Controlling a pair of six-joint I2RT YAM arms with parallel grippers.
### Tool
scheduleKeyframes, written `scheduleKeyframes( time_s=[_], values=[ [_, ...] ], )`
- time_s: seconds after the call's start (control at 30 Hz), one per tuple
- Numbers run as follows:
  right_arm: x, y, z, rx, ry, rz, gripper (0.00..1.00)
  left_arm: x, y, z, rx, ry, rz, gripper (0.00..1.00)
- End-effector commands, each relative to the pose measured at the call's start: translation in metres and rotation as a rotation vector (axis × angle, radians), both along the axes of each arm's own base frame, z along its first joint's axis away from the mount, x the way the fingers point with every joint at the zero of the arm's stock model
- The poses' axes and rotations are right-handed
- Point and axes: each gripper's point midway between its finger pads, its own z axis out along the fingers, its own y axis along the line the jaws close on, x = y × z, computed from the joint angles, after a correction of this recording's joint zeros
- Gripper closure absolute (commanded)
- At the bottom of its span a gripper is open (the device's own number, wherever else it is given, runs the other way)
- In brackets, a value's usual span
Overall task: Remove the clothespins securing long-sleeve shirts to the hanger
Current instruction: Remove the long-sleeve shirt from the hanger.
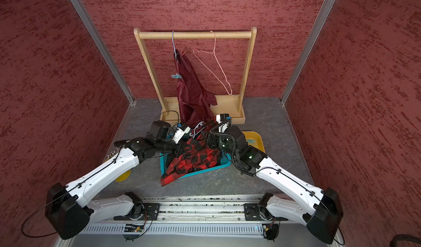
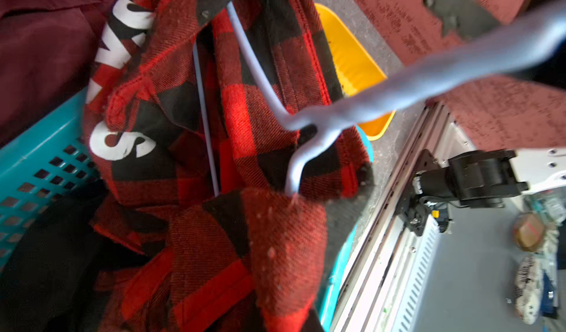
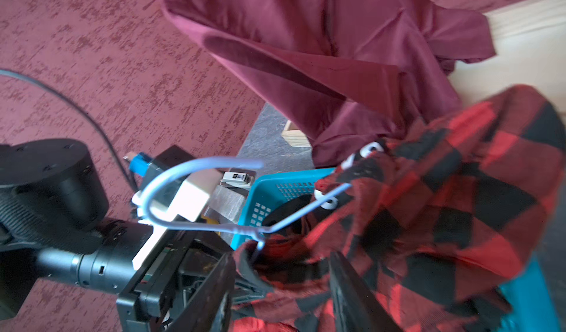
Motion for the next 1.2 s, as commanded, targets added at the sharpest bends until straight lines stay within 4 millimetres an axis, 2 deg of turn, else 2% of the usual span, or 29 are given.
scheduleKeyframes(
  time_s=[0.0,0.13,0.3,0.5,0.73,0.93,1.03,1.07,1.17],
  values=[
    [0.004,0.018,0.024,0.007,-0.098,0.01,0.49,-0.001,-0.009,0.016,-0.067,0.02,-0.028,1.0],
    [0.005,0.034,0.022,-0.007,-0.114,0.039,0.49,0.001,-0.006,0.019,-0.081,0.031,-0.026,1.0],
    [0.012,0.042,0.014,-0.037,-0.113,0.029,0.52,0.0,-0.005,0.021,-0.09,0.034,-0.031,1.0],
    [0.02,0.051,0.014,-0.048,-0.13,0.029,0.58,-0.002,-0.006,0.022,-0.091,0.043,-0.046,1.0],
    [0.024,0.061,0.011,-0.042,-0.129,0.052,0.73,-0.002,-0.008,0.024,-0.094,0.048,-0.055,1.0],
    [0.024,0.06,0.009,-0.057,-0.129,0.048,0.98,-0.001,-0.008,0.024,-0.09,0.052,-0.053,1.0],
    [0.026,0.058,0.008,-0.068,-0.126,0.036,1.0,0.0,-0.007,0.024,-0.081,0.05,-0.046,1.0],
    [0.026,0.058,0.008,-0.073,-0.126,0.033,1.0,0.002,-0.006,0.025,-0.074,0.048,-0.038,0.95],
    [0.031,0.055,0.006,-0.098,-0.126,0.004,1.0,0.005,0.001,0.028,-0.028,0.037,0.002,0.52]
  ],
)
